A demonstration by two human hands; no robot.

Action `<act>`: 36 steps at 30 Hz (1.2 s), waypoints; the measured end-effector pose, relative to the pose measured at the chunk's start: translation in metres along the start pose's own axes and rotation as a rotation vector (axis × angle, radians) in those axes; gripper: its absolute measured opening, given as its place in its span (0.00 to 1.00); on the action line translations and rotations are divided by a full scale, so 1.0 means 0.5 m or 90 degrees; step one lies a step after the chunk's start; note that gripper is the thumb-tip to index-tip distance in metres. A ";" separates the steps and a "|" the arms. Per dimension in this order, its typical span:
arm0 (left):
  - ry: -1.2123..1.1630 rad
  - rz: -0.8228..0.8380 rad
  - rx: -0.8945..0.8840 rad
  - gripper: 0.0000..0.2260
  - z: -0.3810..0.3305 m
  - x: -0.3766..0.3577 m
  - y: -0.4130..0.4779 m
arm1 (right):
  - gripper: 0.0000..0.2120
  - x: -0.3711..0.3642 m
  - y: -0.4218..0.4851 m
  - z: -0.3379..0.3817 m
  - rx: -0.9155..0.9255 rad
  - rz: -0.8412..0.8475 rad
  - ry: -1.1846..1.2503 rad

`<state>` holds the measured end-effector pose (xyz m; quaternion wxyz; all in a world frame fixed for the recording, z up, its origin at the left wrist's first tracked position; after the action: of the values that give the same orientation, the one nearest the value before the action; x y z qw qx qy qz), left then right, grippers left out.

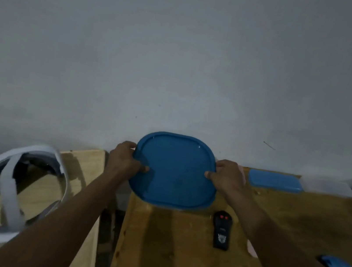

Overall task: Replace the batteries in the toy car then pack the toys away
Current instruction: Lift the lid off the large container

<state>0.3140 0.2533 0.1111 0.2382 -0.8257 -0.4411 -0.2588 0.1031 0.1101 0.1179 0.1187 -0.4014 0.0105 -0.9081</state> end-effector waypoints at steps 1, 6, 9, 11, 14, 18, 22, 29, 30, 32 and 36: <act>0.004 -0.010 -0.009 0.39 0.004 0.009 -0.029 | 0.16 0.009 -0.019 -0.006 0.008 0.005 0.016; 0.046 -0.044 -0.030 0.36 0.034 0.028 -0.174 | 0.21 0.042 -0.115 -0.065 0.042 0.050 0.048; 0.079 -0.038 -0.038 0.37 0.064 0.030 -0.257 | 0.22 0.056 -0.173 -0.116 0.064 0.066 0.011; 0.098 -0.029 -0.042 0.35 0.086 0.027 -0.310 | 0.23 0.061 -0.208 -0.151 0.069 0.068 0.003; 0.109 -0.015 -0.026 0.34 0.130 0.015 -0.388 | 0.24 0.058 -0.260 -0.209 0.068 0.098 -0.017; 0.165 0.016 0.009 0.37 0.197 -0.004 -0.462 | 0.26 0.034 -0.326 -0.284 0.039 0.111 -0.068; 0.175 0.029 0.035 0.34 0.249 -0.024 -0.490 | 0.21 0.005 -0.364 -0.319 0.077 0.098 -0.132; 0.188 0.024 0.027 0.32 0.305 -0.040 -0.467 | 0.03 -0.061 -0.378 -0.316 0.146 0.087 -0.295; 0.188 0.025 0.027 0.33 0.310 -0.041 -0.461 | 0.07 -0.069 -0.379 -0.314 0.150 0.085 -0.310; 0.188 0.027 0.021 0.33 0.318 -0.043 -0.450 | 0.09 -0.082 -0.380 -0.313 0.152 0.081 -0.322; 0.197 0.029 -0.004 0.35 0.326 -0.053 -0.424 | 0.04 -0.102 -0.371 -0.323 0.151 0.069 -0.322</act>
<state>0.1562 0.4443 0.0065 0.3063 -0.7863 -0.3796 -0.3793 -0.0204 0.2896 -0.0072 0.2119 -0.5973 -0.1045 -0.7664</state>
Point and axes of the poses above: each hand's wrist, its own y-axis towards the middle knuckle, its own x-axis out of the back of the hand, z = x × y, the point moved 1 cm from there along y, towards the middle knuckle, and after that the axes turned 12 degrees about -z, right-handed, at the moved point
